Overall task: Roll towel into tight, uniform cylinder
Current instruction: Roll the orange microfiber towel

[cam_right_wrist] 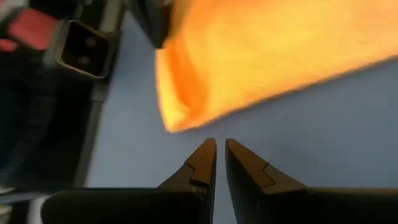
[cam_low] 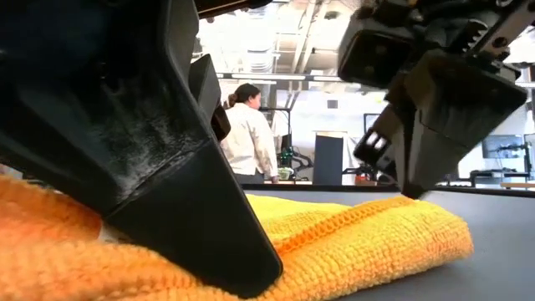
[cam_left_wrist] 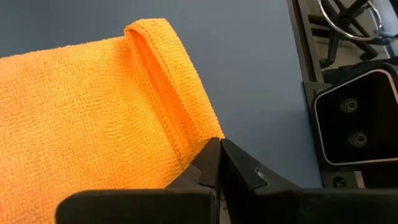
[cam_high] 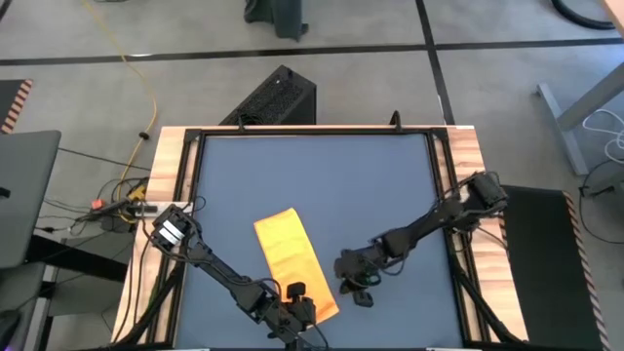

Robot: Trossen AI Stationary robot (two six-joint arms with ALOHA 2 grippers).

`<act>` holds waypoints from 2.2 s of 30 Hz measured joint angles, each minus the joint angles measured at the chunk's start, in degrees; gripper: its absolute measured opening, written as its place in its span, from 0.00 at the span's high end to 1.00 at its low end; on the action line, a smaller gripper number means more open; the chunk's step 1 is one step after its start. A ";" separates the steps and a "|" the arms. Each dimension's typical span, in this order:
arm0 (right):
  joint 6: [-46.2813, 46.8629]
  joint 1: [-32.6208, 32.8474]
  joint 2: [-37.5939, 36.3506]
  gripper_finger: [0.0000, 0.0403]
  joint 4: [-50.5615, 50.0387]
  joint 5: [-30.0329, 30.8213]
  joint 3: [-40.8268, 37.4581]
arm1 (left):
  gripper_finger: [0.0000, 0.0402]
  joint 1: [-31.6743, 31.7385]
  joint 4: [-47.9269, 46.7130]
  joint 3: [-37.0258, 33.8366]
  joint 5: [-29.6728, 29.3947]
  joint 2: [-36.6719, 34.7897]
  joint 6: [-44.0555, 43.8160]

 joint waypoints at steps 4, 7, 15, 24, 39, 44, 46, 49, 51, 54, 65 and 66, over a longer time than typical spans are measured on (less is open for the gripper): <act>-3.99 2.77 -5.87 0.84 6.95 10.82 -6.19 | 1.00 -0.03 0.02 0.00 -0.38 0.00 0.01; -9.89 6.03 -7.60 0.84 18.03 13.55 -9.87 | 1.00 -0.05 0.04 -0.02 -0.61 0.00 0.15; -24.60 12.10 -1.19 0.84 28.82 13.69 -8.48 | 1.00 0.04 0.43 -0.04 -0.83 0.00 0.44; -32.33 13.73 7.92 0.68 28.56 14.59 -1.97 | 1.00 0.06 0.59 -0.07 -0.45 0.00 -0.59; -34.64 13.71 9.53 0.57 20.05 21.98 -0.12 | 1.00 0.08 0.52 -0.07 0.26 0.00 -1.11; -34.63 13.71 9.55 0.59 18.95 23.92 -0.12 | 1.00 0.08 0.55 -0.07 0.28 0.00 -1.14; -34.62 13.69 9.55 0.59 18.63 24.24 -0.12 | 1.00 0.10 0.56 -0.07 0.28 0.00 -1.14; -34.62 13.71 9.55 0.59 17.91 24.36 -0.12 | 1.00 0.13 0.56 -0.07 0.40 0.00 -1.14; -34.58 13.71 9.55 0.59 17.68 24.37 -0.12 | 1.00 0.13 0.56 -0.07 0.42 0.00 -1.16; -34.54 13.71 9.55 0.59 17.52 24.69 -0.12 | 1.00 0.13 0.58 -0.07 0.42 0.00 -1.16; -34.86 13.66 9.55 0.63 17.21 26.59 -0.12 | 1.00 0.13 0.73 -0.07 0.48 0.00 -1.16; -34.86 13.66 9.55 0.64 17.16 27.05 -0.12 | 1.00 0.13 0.79 -0.07 0.45 0.00 -1.08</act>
